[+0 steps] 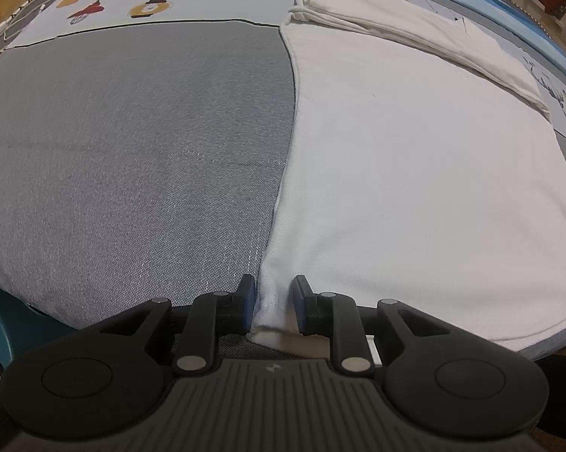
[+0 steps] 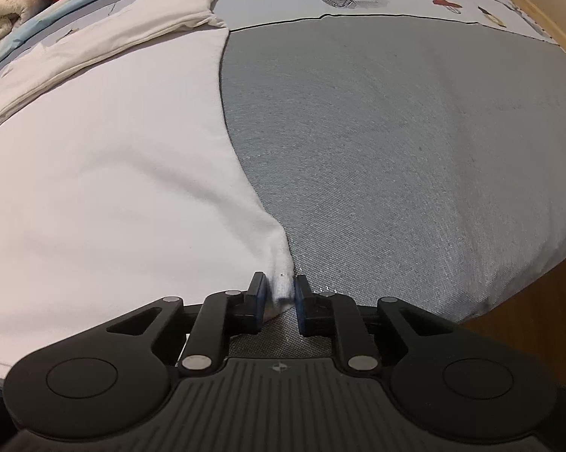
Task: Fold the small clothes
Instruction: 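Pinch the shirt side edge with both tools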
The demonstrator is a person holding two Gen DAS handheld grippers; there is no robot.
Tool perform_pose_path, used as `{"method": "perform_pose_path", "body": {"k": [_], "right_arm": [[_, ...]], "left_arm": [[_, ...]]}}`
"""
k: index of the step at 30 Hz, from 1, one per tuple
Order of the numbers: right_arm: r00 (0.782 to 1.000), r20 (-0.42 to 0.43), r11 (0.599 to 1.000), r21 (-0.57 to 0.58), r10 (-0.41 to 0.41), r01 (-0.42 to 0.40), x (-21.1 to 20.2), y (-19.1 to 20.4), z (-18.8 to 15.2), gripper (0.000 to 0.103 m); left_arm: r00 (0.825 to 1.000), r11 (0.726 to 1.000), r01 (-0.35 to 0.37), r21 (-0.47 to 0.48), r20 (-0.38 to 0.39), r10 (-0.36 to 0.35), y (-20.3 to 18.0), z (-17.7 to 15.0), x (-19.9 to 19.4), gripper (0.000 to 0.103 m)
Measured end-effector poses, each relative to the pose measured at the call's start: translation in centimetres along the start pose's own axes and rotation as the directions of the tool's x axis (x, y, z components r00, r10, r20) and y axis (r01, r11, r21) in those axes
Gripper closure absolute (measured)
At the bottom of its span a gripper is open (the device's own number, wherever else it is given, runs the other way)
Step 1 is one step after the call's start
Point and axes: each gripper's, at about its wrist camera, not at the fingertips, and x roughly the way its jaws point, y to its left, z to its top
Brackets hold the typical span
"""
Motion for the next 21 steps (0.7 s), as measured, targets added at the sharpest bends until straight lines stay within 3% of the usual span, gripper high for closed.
{"method": "perform_pose_path", "body": {"k": [2,6,11,21], "right_arm": [[1.000,0.005,1.000,-0.005,0.008,-0.008,-0.10,0.00,-0.01,0.095],[1.000,0.016,1.000,0.001,0.021,-0.021,-0.34,-0.11,0.00,0.096],[1.000,0.007,1.000,-0.003,0.012,-0.012,-0.08,0.02,-0.04,0.091],[1.000,0.017,1.000,-0.029,0.006,-0.006,-0.06,0.46,-0.17,0.095]], "left_arm": [[1.000,1.000,-0.001,0.004,0.001,0.001,-0.08,-0.03,-0.03,0.080],[1.000,1.000,0.008,0.027,0.006,-0.008,-0.43,-0.12,-0.12,0.091],[1.000,1.000,0.009,0.026,0.004,-0.009,-0.41,-0.10,-0.03,0.091],[1.000,0.999,-0.001,0.047,0.008,0.001,-0.64,-0.14,0.01,0.091]]}}
